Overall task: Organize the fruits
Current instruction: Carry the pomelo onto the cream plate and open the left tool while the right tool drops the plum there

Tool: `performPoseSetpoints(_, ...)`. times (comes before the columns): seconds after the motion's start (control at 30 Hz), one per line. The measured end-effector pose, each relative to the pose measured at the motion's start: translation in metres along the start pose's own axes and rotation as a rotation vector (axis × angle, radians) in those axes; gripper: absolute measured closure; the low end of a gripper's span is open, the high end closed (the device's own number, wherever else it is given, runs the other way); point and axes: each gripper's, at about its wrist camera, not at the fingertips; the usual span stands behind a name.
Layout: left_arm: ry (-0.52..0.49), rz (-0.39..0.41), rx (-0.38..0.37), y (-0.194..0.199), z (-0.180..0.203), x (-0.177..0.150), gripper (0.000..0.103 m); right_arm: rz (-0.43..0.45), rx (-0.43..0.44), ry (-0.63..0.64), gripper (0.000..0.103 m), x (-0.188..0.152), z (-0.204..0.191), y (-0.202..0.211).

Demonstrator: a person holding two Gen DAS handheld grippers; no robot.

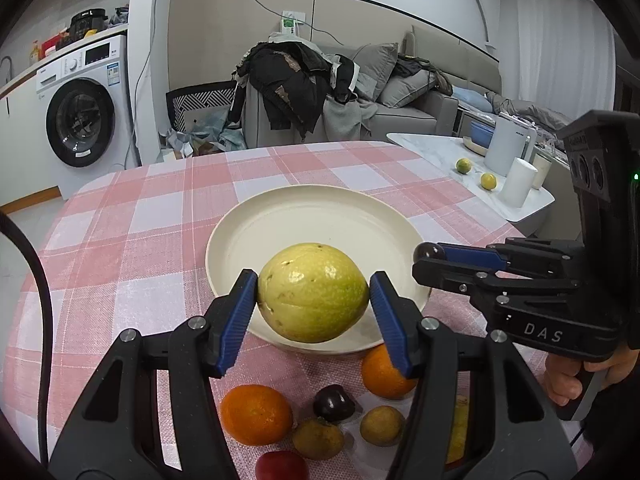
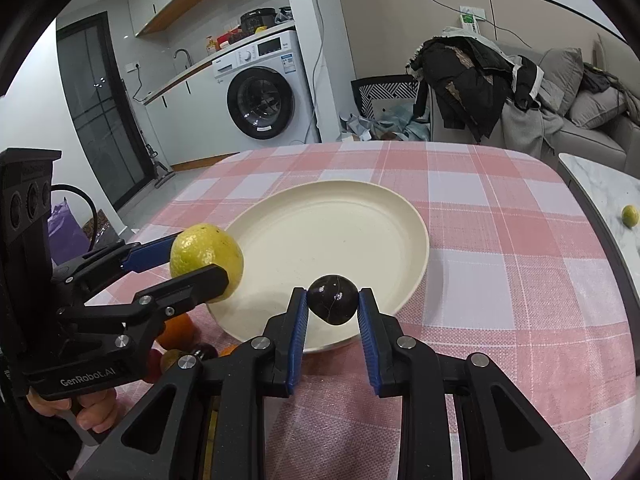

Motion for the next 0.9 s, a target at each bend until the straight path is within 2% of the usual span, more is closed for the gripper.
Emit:
performPoseSetpoints(0.6,-0.007,-0.036,0.012,-0.02,-0.005,-0.004,0.047,-0.02,-0.015,0.023,0.076,-0.004,-0.001,-0.011)
performPoseSetpoints(0.67,-0.004,-0.037,0.01,-0.019,-0.005,-0.004,0.047,-0.016,-0.015,0.022,0.072,-0.004,0.0,-0.01)
performPoseSetpoints(0.73,0.005,-0.036,0.003,-0.02,-0.007,-0.004,0.047,-0.005,-0.017,0.021,0.059,-0.005,-0.001,-0.008)
performPoseSetpoints(0.9,0.021,-0.04,0.014,-0.018,-0.017,-0.005,0.046,0.01,-0.06,0.043,0.049,-0.009,-0.005,-0.003)
Point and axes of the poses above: each gripper's, at about its wrist camera, not at the fingertips, and y roughly against the way its jaws point, z to its right, x to its top, and after that the axes turned 12 degrees about -z, right-handed
